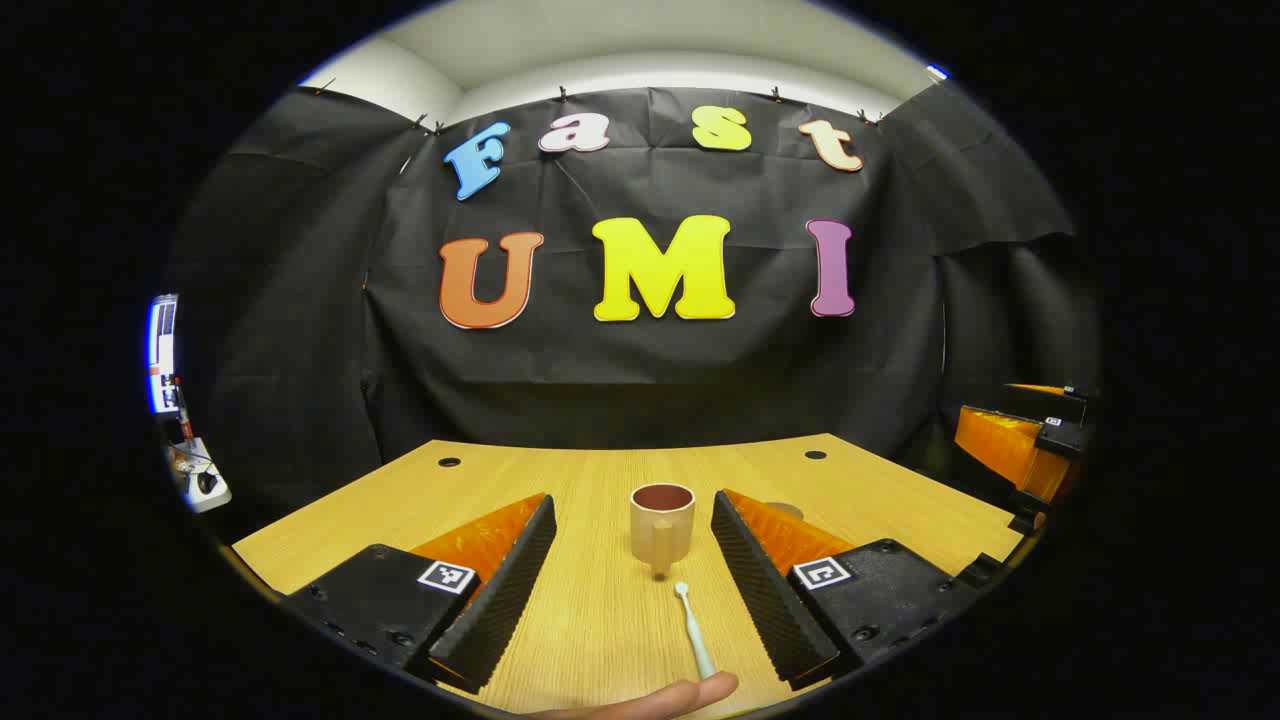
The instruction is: Put the toothbrush and toothpaste on the desktop into the cup, then pick up the cup and place it on the coaster on the desktop.
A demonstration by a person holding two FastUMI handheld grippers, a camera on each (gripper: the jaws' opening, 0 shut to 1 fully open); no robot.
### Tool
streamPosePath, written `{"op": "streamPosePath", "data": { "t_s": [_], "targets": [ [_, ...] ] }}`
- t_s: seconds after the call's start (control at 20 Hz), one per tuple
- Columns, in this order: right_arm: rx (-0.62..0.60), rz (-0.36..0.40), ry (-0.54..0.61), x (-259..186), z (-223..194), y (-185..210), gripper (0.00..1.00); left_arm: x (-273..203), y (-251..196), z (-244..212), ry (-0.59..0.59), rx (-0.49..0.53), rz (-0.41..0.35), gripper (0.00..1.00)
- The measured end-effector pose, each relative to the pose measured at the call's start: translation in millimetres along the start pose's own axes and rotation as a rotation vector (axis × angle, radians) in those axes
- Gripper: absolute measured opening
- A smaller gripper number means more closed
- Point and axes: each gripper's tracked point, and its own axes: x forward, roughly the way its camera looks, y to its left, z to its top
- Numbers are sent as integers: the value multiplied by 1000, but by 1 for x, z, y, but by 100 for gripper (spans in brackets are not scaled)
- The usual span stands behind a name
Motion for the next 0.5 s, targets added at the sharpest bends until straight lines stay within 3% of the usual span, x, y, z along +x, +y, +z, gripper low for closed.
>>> {"op": "streamPosePath", "data": {
  "t_s": [0.5],
  "targets": [
    [13,-11,25,6,-10,-10,95,1,-10,0,4,30,-5,99]
  ]
}}
